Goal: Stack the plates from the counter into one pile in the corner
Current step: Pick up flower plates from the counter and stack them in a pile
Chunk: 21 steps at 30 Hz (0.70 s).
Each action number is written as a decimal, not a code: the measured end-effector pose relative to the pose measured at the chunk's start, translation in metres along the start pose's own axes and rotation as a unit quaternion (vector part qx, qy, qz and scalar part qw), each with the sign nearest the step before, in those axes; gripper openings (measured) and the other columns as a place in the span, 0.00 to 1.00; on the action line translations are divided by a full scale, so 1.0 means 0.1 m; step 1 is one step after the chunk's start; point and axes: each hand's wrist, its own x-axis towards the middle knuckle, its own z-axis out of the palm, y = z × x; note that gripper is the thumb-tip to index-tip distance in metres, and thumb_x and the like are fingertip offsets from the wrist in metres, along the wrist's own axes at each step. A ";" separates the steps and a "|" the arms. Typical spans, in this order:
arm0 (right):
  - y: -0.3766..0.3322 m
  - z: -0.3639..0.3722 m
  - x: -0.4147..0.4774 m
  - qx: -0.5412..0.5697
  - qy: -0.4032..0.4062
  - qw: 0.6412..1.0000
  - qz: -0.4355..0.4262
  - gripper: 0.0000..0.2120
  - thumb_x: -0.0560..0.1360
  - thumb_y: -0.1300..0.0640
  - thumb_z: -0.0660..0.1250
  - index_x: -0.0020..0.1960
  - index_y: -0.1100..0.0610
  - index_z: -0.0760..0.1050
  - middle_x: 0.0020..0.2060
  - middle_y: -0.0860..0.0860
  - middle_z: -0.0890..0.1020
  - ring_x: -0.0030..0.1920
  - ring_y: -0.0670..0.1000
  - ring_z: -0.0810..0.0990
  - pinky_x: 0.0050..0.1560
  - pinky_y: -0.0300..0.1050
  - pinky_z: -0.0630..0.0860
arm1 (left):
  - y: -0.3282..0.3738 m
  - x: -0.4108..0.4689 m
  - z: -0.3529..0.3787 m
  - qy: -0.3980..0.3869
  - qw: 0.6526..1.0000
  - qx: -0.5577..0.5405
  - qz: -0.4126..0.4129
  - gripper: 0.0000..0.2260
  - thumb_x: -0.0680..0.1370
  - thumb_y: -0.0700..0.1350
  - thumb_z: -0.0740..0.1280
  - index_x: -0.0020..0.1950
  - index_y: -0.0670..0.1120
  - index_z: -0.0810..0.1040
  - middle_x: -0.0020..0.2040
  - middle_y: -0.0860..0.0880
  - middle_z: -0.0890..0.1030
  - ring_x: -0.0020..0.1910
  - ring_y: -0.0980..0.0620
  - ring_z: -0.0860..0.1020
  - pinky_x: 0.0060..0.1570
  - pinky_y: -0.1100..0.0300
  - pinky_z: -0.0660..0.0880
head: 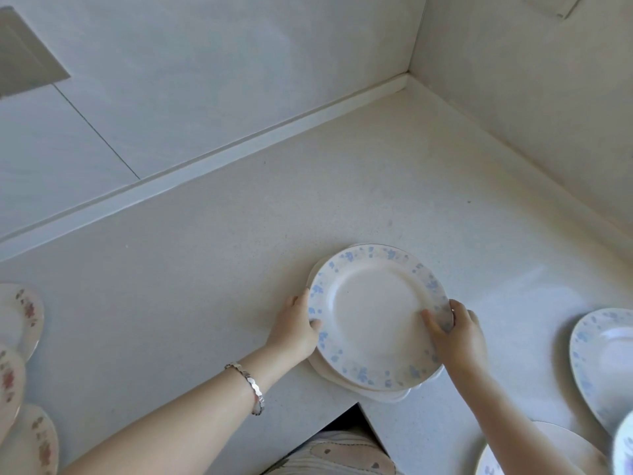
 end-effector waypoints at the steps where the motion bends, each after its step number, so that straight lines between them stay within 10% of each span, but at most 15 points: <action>1: -0.02 -0.02 0.00 -0.028 -0.007 1.000 0.005 0.27 0.73 0.48 0.66 0.67 0.60 0.68 0.62 0.58 0.71 0.59 0.60 0.73 0.54 0.49 0.71 | 0.00 -0.01 0.00 -0.002 1.000 -0.018 -0.007 0.24 0.78 0.41 0.59 0.74 0.47 0.60 0.69 0.45 0.64 0.63 0.47 0.72 0.58 0.60 0.69; 6: -0.38 -0.06 -0.07 -0.213 0.012 0.967 -0.136 0.26 0.73 0.56 0.66 0.69 0.59 0.67 0.64 0.57 0.71 0.65 0.60 0.65 0.64 0.49 0.63 | -0.07 0.00 -0.01 -0.001 0.998 -0.059 -0.016 0.15 0.78 0.45 0.60 0.65 0.48 0.70 0.60 0.50 0.73 0.59 0.48 0.76 0.57 0.58 0.72; 11: -1.14 0.14 -0.32 -0.181 -0.250 0.917 -0.252 0.12 0.75 0.53 0.63 0.57 0.52 0.77 0.38 0.40 0.76 0.44 0.46 0.76 0.52 0.39 0.72 | -0.32 -0.11 -0.35 0.081 0.986 -0.129 -0.060 0.09 0.78 0.45 0.60 0.52 0.46 0.78 0.51 0.47 0.82 0.58 0.45 0.79 0.56 0.56 0.73; 14: -1.56 0.49 -0.59 -0.231 -0.306 0.869 -0.314 0.12 0.76 0.52 0.61 0.57 0.52 0.76 0.41 0.45 0.78 0.47 0.48 0.77 0.53 0.40 0.73 | -0.74 -0.28 -0.74 0.140 0.966 -0.198 -0.085 0.10 0.73 0.44 0.61 0.32 0.51 0.75 0.32 0.52 0.80 0.45 0.42 0.82 0.44 0.54 0.74; 21: -2.37 1.62 -1.71 -0.222 -0.380 0.809 -0.390 0.13 0.76 0.52 0.60 0.59 0.52 0.75 0.46 0.47 0.80 0.48 0.49 0.78 0.52 0.39 0.71 | -2.12 -1.17 -1.74 0.338 0.902 -0.236 -0.129 0.16 0.75 0.35 0.62 0.32 0.52 0.74 0.27 0.57 0.80 0.38 0.46 0.79 0.44 0.54 0.73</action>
